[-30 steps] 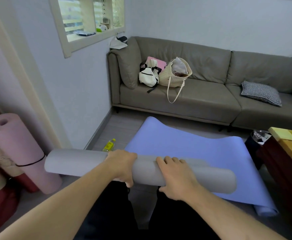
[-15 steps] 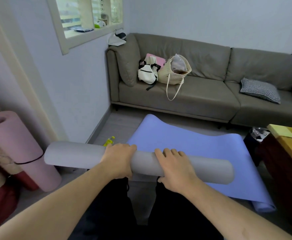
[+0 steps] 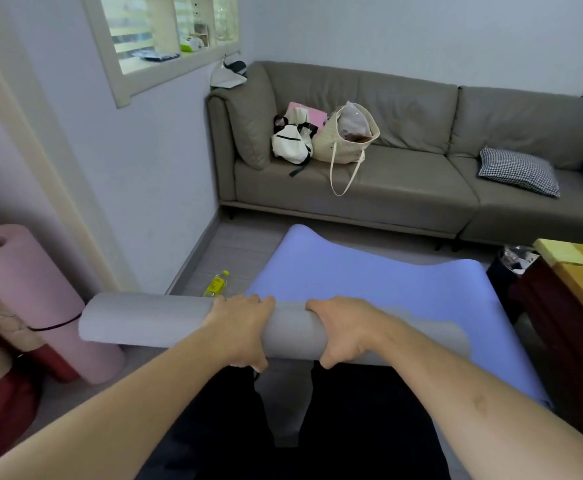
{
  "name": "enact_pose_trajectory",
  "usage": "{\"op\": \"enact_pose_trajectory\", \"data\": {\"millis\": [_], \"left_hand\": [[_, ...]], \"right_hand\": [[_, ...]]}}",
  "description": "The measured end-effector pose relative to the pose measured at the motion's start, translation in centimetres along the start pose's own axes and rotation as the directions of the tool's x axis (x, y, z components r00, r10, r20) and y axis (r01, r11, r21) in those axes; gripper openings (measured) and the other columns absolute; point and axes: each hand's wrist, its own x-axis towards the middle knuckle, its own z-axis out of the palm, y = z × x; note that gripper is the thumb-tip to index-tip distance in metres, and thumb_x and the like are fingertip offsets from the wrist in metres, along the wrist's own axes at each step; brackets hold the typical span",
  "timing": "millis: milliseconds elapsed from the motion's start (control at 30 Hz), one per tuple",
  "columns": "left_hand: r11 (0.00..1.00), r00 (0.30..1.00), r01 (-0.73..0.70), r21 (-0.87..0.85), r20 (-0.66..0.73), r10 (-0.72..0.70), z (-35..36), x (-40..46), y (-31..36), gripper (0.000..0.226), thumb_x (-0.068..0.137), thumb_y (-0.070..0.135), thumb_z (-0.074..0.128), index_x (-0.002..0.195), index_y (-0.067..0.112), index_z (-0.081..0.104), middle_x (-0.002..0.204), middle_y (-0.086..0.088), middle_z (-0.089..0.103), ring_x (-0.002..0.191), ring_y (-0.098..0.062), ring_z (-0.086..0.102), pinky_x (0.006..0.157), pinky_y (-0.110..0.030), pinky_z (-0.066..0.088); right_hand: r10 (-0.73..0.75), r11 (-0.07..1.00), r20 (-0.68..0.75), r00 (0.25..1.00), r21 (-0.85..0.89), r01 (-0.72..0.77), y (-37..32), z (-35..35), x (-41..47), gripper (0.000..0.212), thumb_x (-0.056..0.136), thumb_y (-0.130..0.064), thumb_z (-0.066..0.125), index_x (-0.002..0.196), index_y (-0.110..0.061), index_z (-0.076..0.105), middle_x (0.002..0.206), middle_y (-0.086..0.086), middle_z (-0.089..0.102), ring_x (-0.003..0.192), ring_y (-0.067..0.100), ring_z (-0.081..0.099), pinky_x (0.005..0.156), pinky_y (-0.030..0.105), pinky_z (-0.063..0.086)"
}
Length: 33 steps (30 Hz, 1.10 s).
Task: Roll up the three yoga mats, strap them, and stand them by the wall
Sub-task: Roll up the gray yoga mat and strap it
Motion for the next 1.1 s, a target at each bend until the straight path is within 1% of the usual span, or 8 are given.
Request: {"op": "enact_pose_trajectory", "data": {"millis": [133,300,367,500,667,800,933,1100], "left_hand": [[0.999,0.994,0.036,0.01,-0.101,-0.035,1.1,0.0,0.7,0.064,0.06,0.054,0.078,0.107,0.029,0.042,0.106,0.006,0.061,0.103,-0.025,0.062,0.085,-0.042,0.041],[0.996,0.998,0.063,-0.071,0.011,-0.062,-0.4,1.0,0.0,0.063,0.055,0.054,0.082,0.104,0.031,0.05,0.096,0.008,0.063,0.092,-0.023,0.064,0.077,-0.037,0.047],[0.996,0.997,0.063,-0.062,0.04,-0.06,-0.8,1.3,0.2,0.064,0.055,0.053,0.083,0.104,0.03,0.05,0.096,0.009,0.063,0.091,-0.023,0.063,0.08,-0.038,0.049],[0.998,0.997,0.059,0.012,-0.058,-0.058,0.7,0.8,0.8,0.066,0.062,0.053,0.08,0.111,0.028,0.043,0.11,0.006,0.059,0.105,-0.024,0.06,0.091,-0.043,0.044],[0.988,0.974,0.07,0.135,-0.225,-0.038,2.5,0.4,1.0,0.066,0.073,0.046,0.075,0.125,0.024,0.041,0.121,0.002,0.057,0.115,-0.026,0.058,0.1,-0.045,0.039],[0.996,0.982,0.066,0.054,-0.181,-0.055,1.2,0.6,0.8,0.062,0.067,0.044,0.079,0.111,0.027,0.04,0.111,0.004,0.059,0.106,-0.025,0.061,0.093,-0.042,0.042],[0.998,0.986,0.064,0.024,-0.153,-0.059,0.1,1.0,0.1,0.06,0.064,0.044,0.08,0.101,0.028,0.036,0.102,0.006,0.06,0.102,-0.024,0.062,0.08,-0.04,0.036],[0.999,0.999,0.035,-0.011,-0.03,-0.036,-1.4,1.3,0.2,0.062,0.063,0.046,0.084,0.106,0.027,0.044,0.094,0.008,0.055,0.094,-0.023,0.062,0.083,-0.038,0.048]], "right_hand": [[-0.001,1.0,0.012,1.0,-0.001,0.001,0.1,0.5,0.5,0.072,0.066,-0.044,0.086,0.125,-0.033,0.046,0.1,-0.01,0.056,0.091,0.021,0.06,0.067,0.034,0.046],[-0.028,0.977,-0.336,0.942,-0.21,-0.046,-0.5,3.8,-1.1,0.086,0.069,-0.056,0.084,0.135,-0.025,0.039,0.117,0.001,0.053,0.105,0.029,0.056,0.085,0.043,0.046],[-0.015,0.957,-0.39,0.921,-0.273,-0.1,-0.8,5.6,-1.2,0.091,0.069,-0.054,0.086,0.139,-0.021,0.038,0.116,0.004,0.055,0.102,0.031,0.058,0.086,0.045,0.045],[0.012,0.967,-0.365,0.931,-0.231,-0.103,-0.4,5.1,-0.3,0.066,0.07,-0.031,0.075,0.126,-0.022,0.042,0.106,0.004,0.056,0.094,0.031,0.059,0.073,0.041,0.035],[0.027,0.989,-0.26,0.965,-0.131,-0.063,-0.2,3.2,0.1,0.06,0.068,-0.032,0.075,0.117,-0.025,0.04,0.102,0.0,0.056,0.09,0.029,0.058,0.067,0.038,0.042],[0.027,0.99,-0.322,0.946,-0.125,-0.071,-0.4,3.4,0.0,0.066,0.07,-0.034,0.077,0.124,-0.024,0.04,0.107,0.001,0.056,0.095,0.029,0.057,0.073,0.039,0.041],[-0.039,0.955,-0.462,0.886,-0.277,-0.102,-0.9,5.8,-0.7,0.089,0.071,-0.042,0.086,0.142,-0.015,0.039,0.113,0.008,0.055,0.097,0.032,0.055,0.086,0.046,0.046],[-0.054,0.958,-0.456,0.888,-0.274,-0.082,-0.5,4.6,-0.2,0.074,0.066,-0.022,0.079,0.128,-0.019,0.04,0.099,0.003,0.053,0.081,0.027,0.047,0.071,0.04,0.037]]}}
